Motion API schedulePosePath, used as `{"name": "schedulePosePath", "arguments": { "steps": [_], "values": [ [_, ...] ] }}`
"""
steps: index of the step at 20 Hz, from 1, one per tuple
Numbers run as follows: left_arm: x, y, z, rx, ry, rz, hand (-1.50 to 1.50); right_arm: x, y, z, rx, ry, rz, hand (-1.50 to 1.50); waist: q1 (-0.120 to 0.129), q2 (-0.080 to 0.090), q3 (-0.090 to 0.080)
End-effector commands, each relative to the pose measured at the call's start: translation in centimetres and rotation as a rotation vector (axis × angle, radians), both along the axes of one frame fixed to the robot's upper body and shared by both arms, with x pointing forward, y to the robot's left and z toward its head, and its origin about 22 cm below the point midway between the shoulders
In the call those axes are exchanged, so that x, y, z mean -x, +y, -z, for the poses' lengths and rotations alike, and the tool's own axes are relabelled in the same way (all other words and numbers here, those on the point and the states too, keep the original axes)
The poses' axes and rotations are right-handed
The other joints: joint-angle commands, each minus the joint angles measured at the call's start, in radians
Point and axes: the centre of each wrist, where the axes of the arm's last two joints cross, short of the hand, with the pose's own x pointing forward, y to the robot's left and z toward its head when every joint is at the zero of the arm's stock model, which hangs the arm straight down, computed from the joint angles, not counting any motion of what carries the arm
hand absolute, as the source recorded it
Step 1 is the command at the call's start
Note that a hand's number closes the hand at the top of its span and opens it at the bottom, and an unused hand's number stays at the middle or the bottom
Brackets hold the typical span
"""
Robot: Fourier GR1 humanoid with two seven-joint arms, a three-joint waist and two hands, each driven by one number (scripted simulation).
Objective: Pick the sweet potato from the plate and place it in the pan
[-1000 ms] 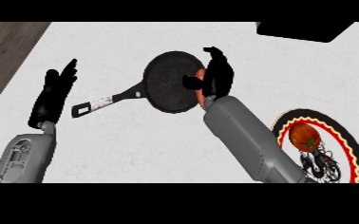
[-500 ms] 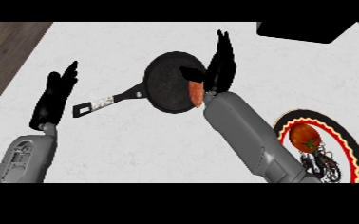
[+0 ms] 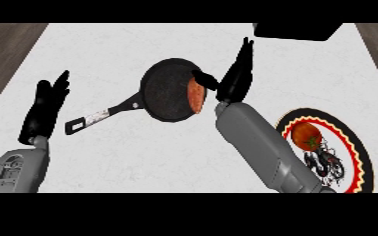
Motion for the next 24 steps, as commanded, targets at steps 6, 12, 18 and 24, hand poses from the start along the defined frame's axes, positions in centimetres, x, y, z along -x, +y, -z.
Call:
{"name": "schedulePosePath", "arguments": {
  "steps": [6, 12, 18, 24],
  "values": [
    [2.1, 3.8, 1.3, -0.006, 0.028, -0.114, 0.0, 5.3, -0.3, 1.9, -0.13, -0.096, 0.035, -1.5, -0.109, -0.027, -0.003],
    [3.3, 3.1, 1.7, -0.014, 0.027, -0.118, 0.0, 12.6, -6.6, 2.6, -0.126, -0.08, -0.012, -1.5, -0.12, -0.029, -0.003],
    [3.6, 3.4, 1.0, 0.006, 0.031, -0.118, 0.0, 20.7, -10.8, 1.1, -0.101, -0.05, -0.052, -1.5, -0.112, -0.024, -0.003],
    [2.6, 2.7, 0.3, 0.001, 0.02, -0.095, 0.0, 25.9, -13.4, -1.6, -0.089, -0.059, -0.024, -1.5, -0.101, -0.019, -0.002]
  ]
}}
